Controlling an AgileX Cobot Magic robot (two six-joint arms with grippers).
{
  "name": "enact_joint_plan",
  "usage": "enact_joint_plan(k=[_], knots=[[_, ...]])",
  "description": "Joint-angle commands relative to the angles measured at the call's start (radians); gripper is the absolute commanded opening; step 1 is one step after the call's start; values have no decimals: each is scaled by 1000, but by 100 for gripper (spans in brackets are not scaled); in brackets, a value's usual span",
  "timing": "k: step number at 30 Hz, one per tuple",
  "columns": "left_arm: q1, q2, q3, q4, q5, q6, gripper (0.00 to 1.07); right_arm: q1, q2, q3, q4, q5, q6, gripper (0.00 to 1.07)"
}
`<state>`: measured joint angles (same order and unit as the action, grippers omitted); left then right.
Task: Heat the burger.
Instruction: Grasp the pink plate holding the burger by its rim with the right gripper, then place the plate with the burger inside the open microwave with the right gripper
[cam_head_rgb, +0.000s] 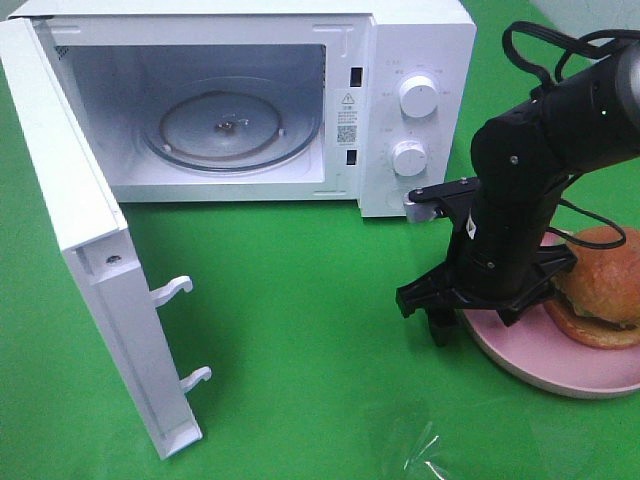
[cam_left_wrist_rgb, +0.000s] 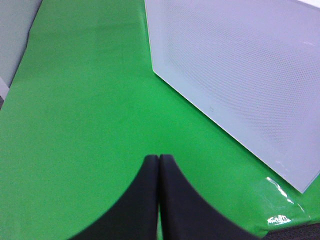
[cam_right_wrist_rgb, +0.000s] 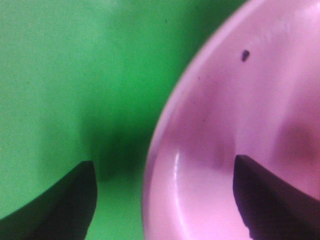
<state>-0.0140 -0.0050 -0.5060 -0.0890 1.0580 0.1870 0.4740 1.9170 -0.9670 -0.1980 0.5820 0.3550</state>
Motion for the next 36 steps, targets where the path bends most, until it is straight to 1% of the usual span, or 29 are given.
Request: enact_joint_plan(k=[1, 2, 3, 4, 5, 6, 7, 8, 9, 10, 11, 12, 13, 14, 15, 16, 17, 25, 36], knots=[[2, -20, 2, -3, -14, -4, 0, -6, 12, -4, -19, -9, 6, 70], [2, -20, 2, -3, -14, -4, 0, -6, 18, -4, -30, -2, 6, 67], [2, -20, 2, -3, -14, -4, 0, -6, 18, -4, -30, -2, 6, 67], [2, -20, 2, -3, -14, -4, 0, -6, 28, -4, -39, 14, 6, 61], [2, -20, 2, -3, -14, -4, 0, -6, 28, -4, -39, 14, 6, 61], [2, -20, 2, -3, -14, -4, 0, -6, 37, -4, -58, 28, 6, 56], [2, -20, 2, -3, -14, -4, 0, -6, 37, -4, -58, 28, 6, 56], [2, -20, 2, -3, -14, -4, 0, -6, 45, -4, -79, 32, 7, 51], [2, -20, 2, -3, -14, -4, 0, -6, 45, -4, -79, 32, 7, 51], [2, -20, 2, -3, -14, -4, 0, -6, 46, -4, -90, 33, 9, 42], [2, -20, 2, -3, -14, -4, 0, -6, 46, -4, -98, 35, 9, 31], [2, -20, 2, -3, -14, -4, 0, -6, 46, -4, -98, 35, 9, 31], [2, -20, 2, -3, -14, -4, 0, -6, 46, -4, -108, 42, 9, 18], [2, -20, 2, -3, -14, -4, 0, -6, 46, -4, -108, 42, 9, 18], [2, -20, 2, -3, -14, -4, 0, -6, 46, -4, -114, 46, 7, 5], [2, -20, 2, -3, -14, -4, 0, -6, 46, -4, -114, 46, 7, 5], [2, -20, 2, -3, -14, -4, 0, -6, 46, -4, -114, 47, 1, 0], [2, -20, 2, -3, -14, -4, 0, -4, 27, -3, -115, 41, -1, 0], [2, -20, 2, -3, -14, -4, 0, -4, -88, 1, -114, 94, -132, 0]])
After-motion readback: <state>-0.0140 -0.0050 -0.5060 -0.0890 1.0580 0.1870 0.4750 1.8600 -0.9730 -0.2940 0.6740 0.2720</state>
